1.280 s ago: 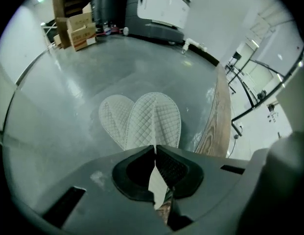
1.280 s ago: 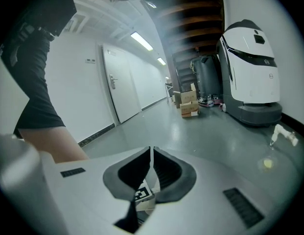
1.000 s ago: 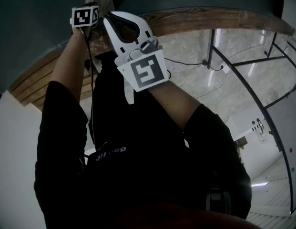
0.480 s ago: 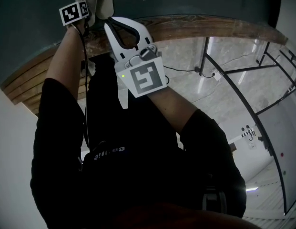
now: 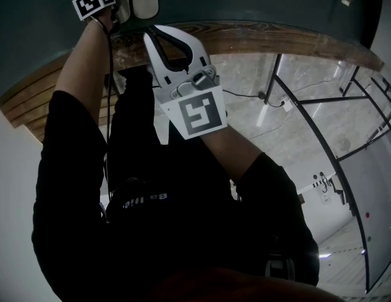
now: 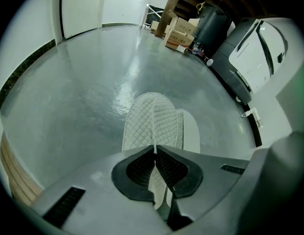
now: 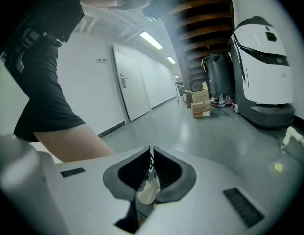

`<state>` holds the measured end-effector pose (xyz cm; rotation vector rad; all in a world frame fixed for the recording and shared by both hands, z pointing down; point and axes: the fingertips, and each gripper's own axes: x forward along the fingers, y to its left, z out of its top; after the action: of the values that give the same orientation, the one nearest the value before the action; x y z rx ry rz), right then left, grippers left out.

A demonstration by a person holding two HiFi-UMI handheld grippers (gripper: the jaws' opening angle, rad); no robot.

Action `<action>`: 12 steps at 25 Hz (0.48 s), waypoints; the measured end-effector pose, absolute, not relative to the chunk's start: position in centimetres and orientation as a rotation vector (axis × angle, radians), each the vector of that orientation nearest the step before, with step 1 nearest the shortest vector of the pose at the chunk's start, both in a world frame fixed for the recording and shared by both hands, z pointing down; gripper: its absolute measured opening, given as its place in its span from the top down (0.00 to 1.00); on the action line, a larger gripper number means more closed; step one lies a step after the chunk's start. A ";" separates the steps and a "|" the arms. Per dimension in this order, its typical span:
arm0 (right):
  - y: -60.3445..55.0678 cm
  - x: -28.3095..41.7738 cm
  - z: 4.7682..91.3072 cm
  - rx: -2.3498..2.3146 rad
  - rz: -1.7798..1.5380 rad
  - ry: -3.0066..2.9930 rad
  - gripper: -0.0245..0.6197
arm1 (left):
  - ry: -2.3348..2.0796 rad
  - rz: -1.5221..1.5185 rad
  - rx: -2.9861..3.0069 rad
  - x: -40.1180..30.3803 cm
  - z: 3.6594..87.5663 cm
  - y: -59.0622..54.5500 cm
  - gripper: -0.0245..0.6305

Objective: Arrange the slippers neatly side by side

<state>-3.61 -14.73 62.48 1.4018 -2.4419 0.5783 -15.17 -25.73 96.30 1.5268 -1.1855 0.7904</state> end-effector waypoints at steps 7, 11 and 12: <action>-13.8 -2.9 63.1 1.447 0.582 -2.409 0.96 | -1.209 0.782 1.516 -16.2 96.1 -26.4 0.95; -13.5 -3.1 63.2 1.453 0.563 -2.405 0.96 | -1.221 0.778 1.518 -16.5 95.6 -26.4 0.91; -13.4 -3.1 63.1 1.453 0.563 -2.407 0.96 | -1.224 0.777 1.519 -16.6 95.5 -26.4 0.90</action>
<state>-3.14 -13.36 63.05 1.4531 -2.4067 0.5626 -16.55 -26.43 95.51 1.5188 -1.2242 0.7768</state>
